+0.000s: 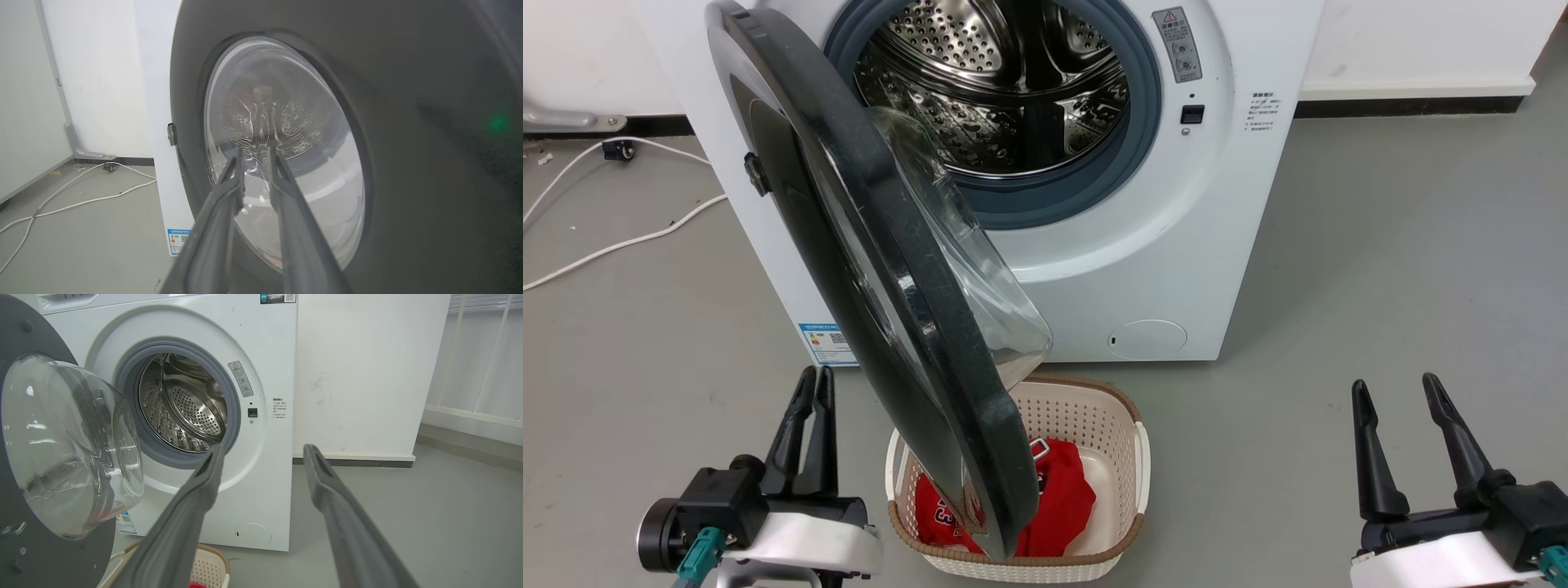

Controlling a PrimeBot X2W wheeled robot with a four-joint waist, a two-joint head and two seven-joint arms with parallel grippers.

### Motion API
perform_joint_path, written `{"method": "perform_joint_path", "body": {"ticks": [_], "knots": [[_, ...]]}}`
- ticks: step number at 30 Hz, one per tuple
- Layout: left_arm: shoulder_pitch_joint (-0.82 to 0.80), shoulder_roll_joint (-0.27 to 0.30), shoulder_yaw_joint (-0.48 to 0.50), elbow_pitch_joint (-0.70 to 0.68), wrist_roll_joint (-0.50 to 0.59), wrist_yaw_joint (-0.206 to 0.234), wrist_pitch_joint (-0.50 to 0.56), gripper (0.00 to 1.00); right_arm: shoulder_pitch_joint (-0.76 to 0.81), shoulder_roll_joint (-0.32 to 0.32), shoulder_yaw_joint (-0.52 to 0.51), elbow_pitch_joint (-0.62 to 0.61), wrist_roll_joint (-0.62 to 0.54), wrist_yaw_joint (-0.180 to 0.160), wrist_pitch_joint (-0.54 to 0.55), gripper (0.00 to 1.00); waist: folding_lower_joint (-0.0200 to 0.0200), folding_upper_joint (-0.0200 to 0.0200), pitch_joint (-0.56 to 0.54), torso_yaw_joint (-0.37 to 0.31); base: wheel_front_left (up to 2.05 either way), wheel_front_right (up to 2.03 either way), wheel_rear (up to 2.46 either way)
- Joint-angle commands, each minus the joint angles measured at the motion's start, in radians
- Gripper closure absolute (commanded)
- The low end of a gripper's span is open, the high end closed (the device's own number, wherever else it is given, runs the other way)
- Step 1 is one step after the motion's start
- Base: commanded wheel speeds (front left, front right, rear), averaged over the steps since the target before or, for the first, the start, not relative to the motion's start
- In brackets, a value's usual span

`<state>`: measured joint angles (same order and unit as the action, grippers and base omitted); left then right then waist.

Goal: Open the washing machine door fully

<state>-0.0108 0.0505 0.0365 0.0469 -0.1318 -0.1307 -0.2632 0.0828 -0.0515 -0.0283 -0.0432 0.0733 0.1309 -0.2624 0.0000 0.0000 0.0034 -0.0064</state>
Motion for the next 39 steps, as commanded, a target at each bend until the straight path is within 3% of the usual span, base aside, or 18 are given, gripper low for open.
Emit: {"method": "perform_joint_path", "body": {"ticks": [1,11,23,32,39], "knots": [[-0.011,0.000,-0.001,-0.006,0.003,0.000,-0.002,1.00,-0.013,0.002,0.000,0.001,0.005,0.000,-0.003,0.00,0.0000,0.0000,0.000,0.000,0.00,0.00,0.00],[-0.028,0.000,0.007,-0.104,0.003,0.000,-0.002,1.00,-0.016,0.002,-0.006,0.006,0.018,0.000,-0.003,0.00,0.0000,0.0000,0.002,0.004,0.00,0.00,0.00],[-0.129,0.000,0.040,-0.505,0.027,0.000,-0.001,1.00,-0.019,0.002,-0.010,0.008,0.037,0.000,-0.003,0.00,0.0000,0.0000,0.000,0.007,0.00,0.00,0.00],[-0.153,0.000,-0.097,-0.713,0.037,0.000,-0.001,1.00,-0.026,0.002,-0.009,0.023,0.054,0.000,-0.003,0.00,0.0000,0.0000,0.004,-0.007,0.00,0.00,0.00],[-0.057,0.055,-0.313,-0.631,0.012,0.000,-0.001,1.00,-0.018,0.002,-0.013,0.032,0.064,0.000,-0.003,0.00,0.0000,0.0000,0.000,-0.008,0.00,0.00,0.00]]}}
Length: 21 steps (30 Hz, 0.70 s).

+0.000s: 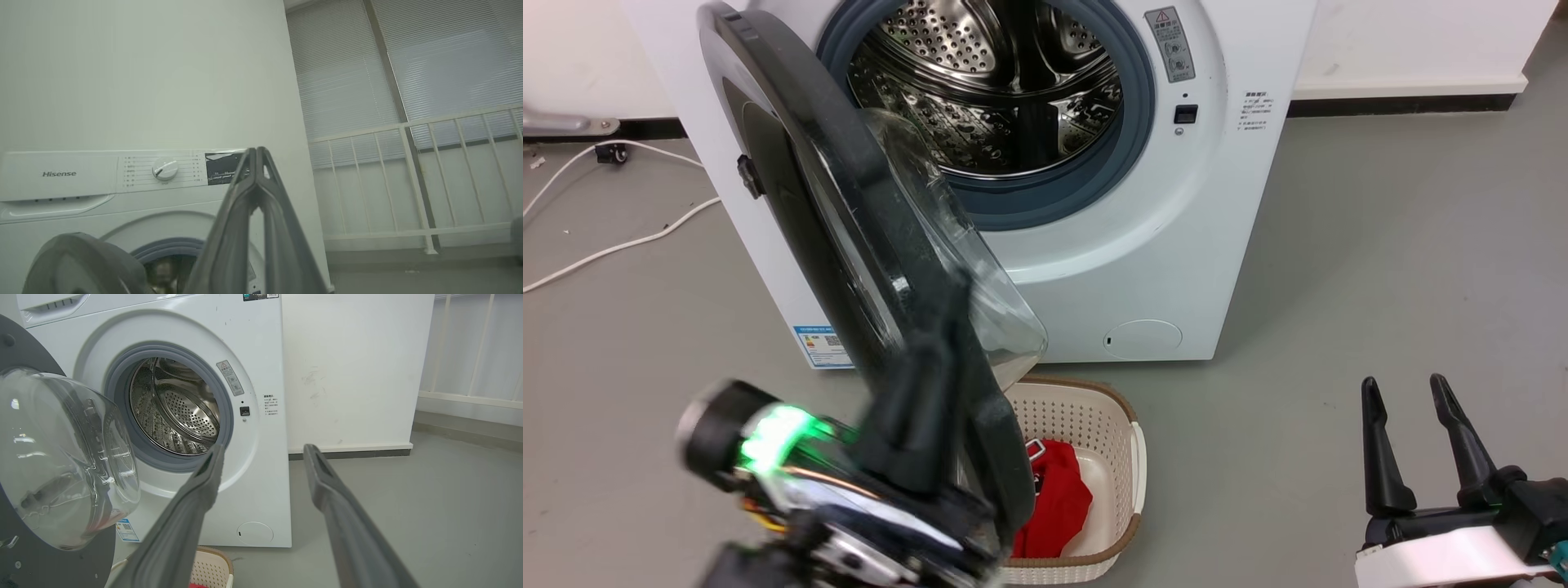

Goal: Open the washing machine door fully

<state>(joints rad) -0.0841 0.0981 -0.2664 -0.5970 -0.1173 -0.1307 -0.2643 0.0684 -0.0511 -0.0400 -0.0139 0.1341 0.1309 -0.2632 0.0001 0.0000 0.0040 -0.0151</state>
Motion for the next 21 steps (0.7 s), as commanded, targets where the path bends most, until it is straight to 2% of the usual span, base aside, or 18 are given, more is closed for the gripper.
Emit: {"method": "perform_joint_path", "body": {"ticks": [1,9,11,16,21], "knots": [[0.035,0.020,-0.041,0.040,-0.006,0.000,0.000,1.00,-0.004,0.002,-0.001,0.003,0.006,0.000,-0.002,0.00,-0.0001,0.0000,-0.002,0.002,0.00,0.00,0.00],[0.161,0.082,-0.210,0.320,-0.067,0.000,0.005,1.00,0.000,0.002,0.009,0.018,0.015,0.000,-0.002,0.00,-0.0001,0.0000,-0.006,0.011,0.00,0.00,0.00],[0.169,0.078,-0.232,0.381,-0.092,0.000,0.015,1.00,0.000,0.002,0.012,0.022,0.016,0.000,-0.002,0.00,-0.0001,0.0000,-0.007,0.012,0.00,0.00,0.00],[0.159,0.067,-0.245,0.489,-0.101,0.015,0.075,1.00,0.003,0.001,0.017,0.030,0.026,0.000,-0.002,0.00,-0.0001,0.0000,-0.006,0.016,0.00,0.00,0.00],[0.119,0.044,-0.230,0.540,-0.088,0.048,0.064,1.00,-0.003,0.001,0.028,0.035,0.029,0.000,-0.002,0.00,-0.0001,0.0000,-0.005,0.006,0.00,0.00,0.00]]}}
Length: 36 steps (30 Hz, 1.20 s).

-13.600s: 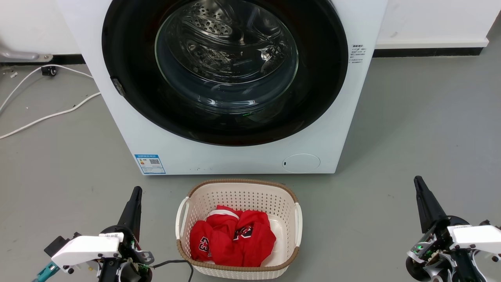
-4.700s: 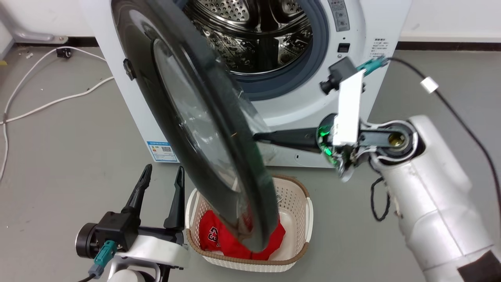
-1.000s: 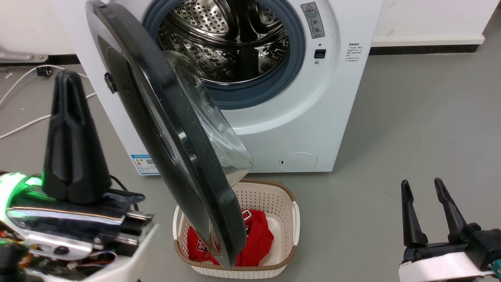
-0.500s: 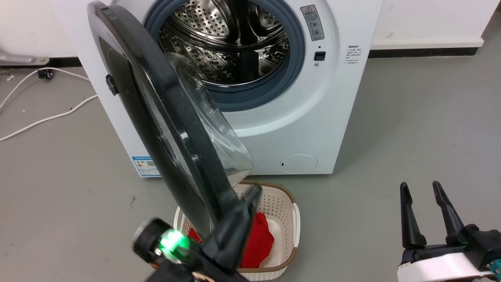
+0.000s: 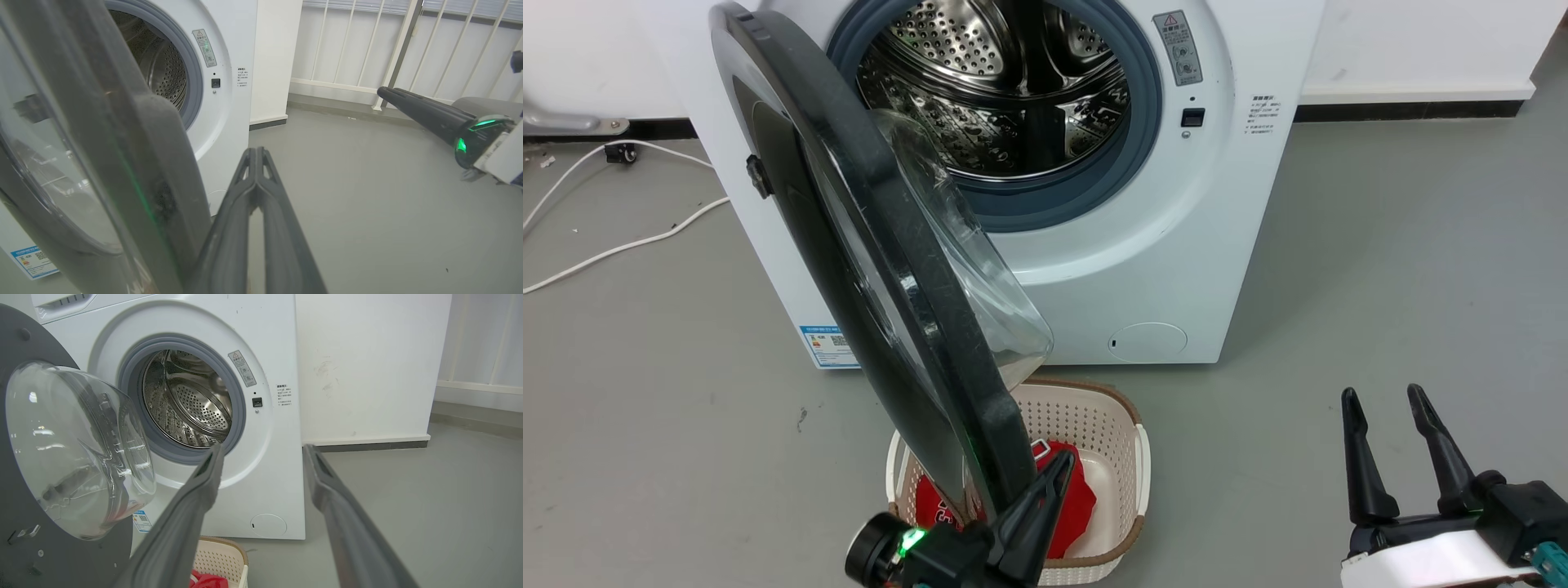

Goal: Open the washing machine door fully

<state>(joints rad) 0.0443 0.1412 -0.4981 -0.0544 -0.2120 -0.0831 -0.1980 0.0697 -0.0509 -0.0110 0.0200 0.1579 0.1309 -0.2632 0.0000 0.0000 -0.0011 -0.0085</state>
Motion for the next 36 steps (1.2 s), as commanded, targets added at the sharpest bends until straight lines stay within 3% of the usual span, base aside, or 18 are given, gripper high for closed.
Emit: {"method": "perform_joint_path", "body": {"ticks": [1,8,15,28,36], "knots": [[-0.021,-0.007,0.004,0.006,0.008,0.007,-0.008,1.00,-0.004,0.001,0.000,0.001,0.007,0.000,-0.002,0.00,0.0000,0.0000,0.001,-0.001,0.00,0.00,0.00],[-0.101,-0.060,0.020,0.074,-0.021,0.053,-0.033,1.00,-0.013,0.001,0.005,0.006,0.019,0.000,-0.002,0.00,0.0000,0.0000,0.012,-0.012,0.00,0.00,0.00],[-0.114,-0.074,0.019,0.124,-0.029,0.104,-0.026,1.00,-0.012,0.001,-0.001,0.011,0.030,0.000,-0.002,0.00,0.0000,0.0000,0.015,-0.016,0.00,0.00,0.00],[-0.023,-0.035,0.049,0.077,-0.047,0.146,-0.034,1.00,-0.008,0.001,-0.001,0.017,0.052,0.000,-0.002,0.00,0.0000,0.0000,0.010,0.016,0.00,0.00,0.00],[0.055,-0.010,0.066,0.004,-0.057,0.185,-0.015,1.00,0.001,0.001,-0.010,0.002,0.050,0.000,-0.002,0.00,0.0000,0.0000,0.017,0.094,0.00,0.00,0.00]]}}
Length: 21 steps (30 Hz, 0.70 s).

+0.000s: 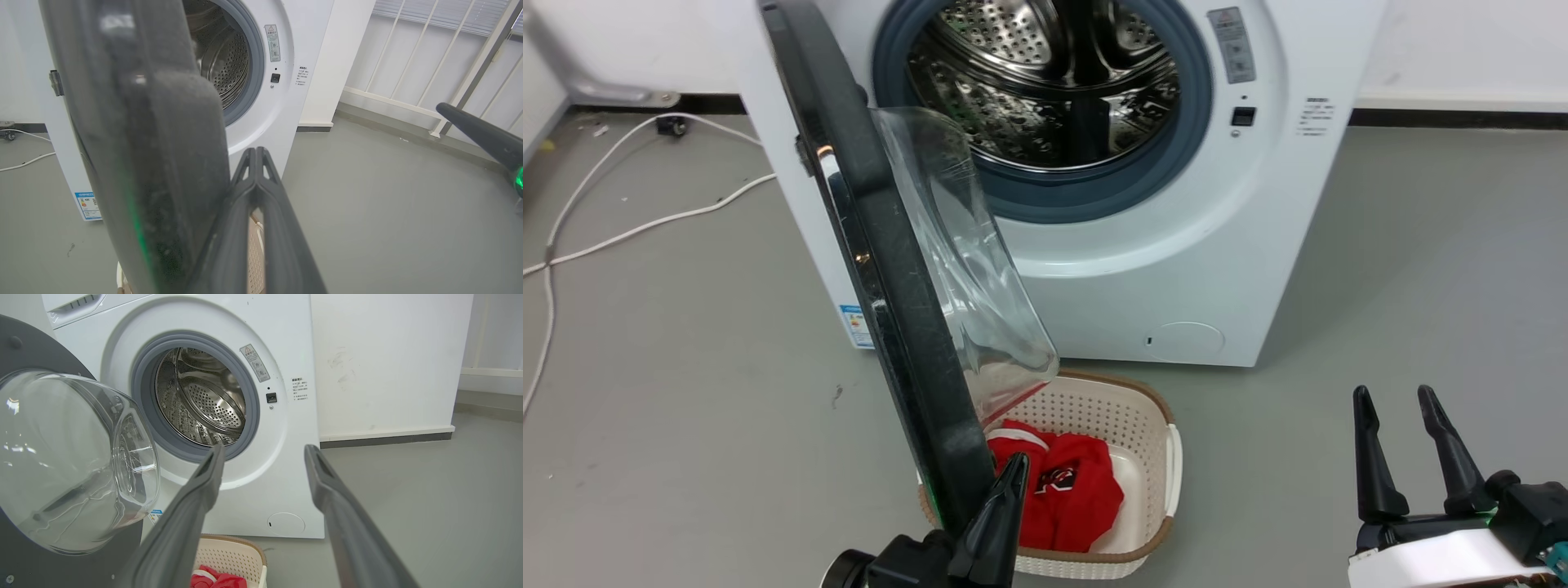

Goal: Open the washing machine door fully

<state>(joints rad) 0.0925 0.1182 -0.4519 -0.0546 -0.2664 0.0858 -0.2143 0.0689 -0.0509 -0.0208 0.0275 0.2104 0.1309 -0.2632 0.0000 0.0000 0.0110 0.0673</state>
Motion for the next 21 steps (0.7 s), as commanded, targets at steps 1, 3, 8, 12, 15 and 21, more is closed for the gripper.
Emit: {"method": "perform_joint_path", "body": {"ticks": [1,3,8,12,15,21], "knots": [[0.007,0.013,0.019,0.004,-0.003,0.016,0.001,1.00,0.002,0.001,0.000,-0.005,-0.002,0.000,-0.002,0.00,0.0000,0.0000,0.005,0.018,0.00,0.00,0.00],[0.023,0.023,0.032,-0.016,-0.007,0.027,0.004,1.00,-0.002,0.001,-0.006,-0.015,-0.001,0.000,-0.002,0.00,0.0000,0.0000,0.011,0.058,0.00,0.00,0.00],[0.047,0.034,0.041,-0.048,-0.009,0.044,0.008,1.00,-0.007,0.001,-0.010,-0.018,-0.005,0.000,-0.002,0.00,0.0000,0.0000,0.022,0.126,0.00,0.00,0.00],[0.068,0.047,0.058,-0.070,-0.010,0.061,0.006,1.00,-0.011,0.001,-0.013,-0.014,-0.007,0.000,-0.002,0.00,0.0000,0.0000,0.029,0.177,0.00,0.00,0.00],[0.079,0.055,0.075,-0.084,-0.014,0.075,0.005,1.00,-0.015,0.001,-0.012,-0.010,-0.004,0.000,-0.002,0.00,0.0000,0.0000,0.032,0.208,0.00,0.00,0.00],[0.088,0.070,0.109,-0.091,-0.023,0.096,0.001,1.00,-0.025,0.001,-0.007,-0.008,0.001,0.000,-0.002,0.00,0.0000,0.0000,0.040,0.240,0.00,0.00,0.00]]}}
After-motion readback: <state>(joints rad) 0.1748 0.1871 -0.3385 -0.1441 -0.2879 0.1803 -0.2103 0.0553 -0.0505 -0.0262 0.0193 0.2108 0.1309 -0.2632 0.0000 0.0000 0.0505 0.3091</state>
